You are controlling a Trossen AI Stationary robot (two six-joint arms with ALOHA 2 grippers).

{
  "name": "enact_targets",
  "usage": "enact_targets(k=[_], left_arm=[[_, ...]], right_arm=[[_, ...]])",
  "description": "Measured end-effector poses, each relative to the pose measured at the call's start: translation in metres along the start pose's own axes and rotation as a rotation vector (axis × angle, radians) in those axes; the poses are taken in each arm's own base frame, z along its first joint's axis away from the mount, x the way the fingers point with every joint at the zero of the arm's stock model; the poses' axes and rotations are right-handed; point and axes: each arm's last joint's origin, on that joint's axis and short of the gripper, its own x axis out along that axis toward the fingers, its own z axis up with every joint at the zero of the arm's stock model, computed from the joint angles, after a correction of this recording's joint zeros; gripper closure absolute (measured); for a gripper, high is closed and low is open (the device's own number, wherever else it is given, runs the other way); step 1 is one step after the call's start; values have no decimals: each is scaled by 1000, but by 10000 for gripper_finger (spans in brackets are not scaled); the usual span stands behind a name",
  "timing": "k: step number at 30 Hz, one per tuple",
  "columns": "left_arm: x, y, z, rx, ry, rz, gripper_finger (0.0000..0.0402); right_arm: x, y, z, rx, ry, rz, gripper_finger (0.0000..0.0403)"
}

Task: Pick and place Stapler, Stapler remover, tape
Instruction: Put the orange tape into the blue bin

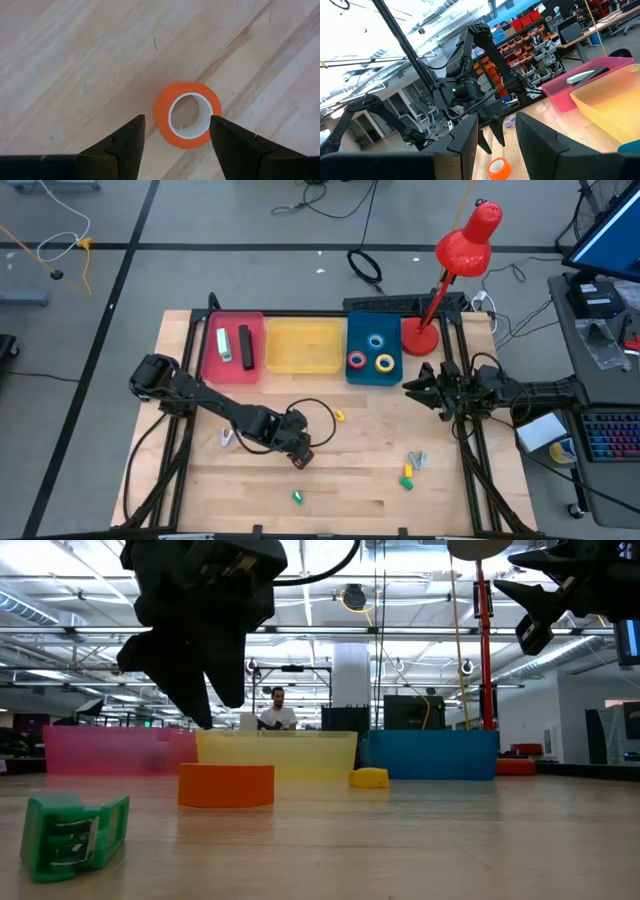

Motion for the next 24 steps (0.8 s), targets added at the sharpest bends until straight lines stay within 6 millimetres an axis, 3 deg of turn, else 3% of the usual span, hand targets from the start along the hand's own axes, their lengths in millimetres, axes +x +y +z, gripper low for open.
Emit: enact_targets(k=[16,24], left_arm=[[0,2,-1,-41,1,28,179],[21,1,-4,-48,46,44,179]], right_arm=[[0,0,0,-15,0,0,278],[0,0,0,-15,5,-3,277]])
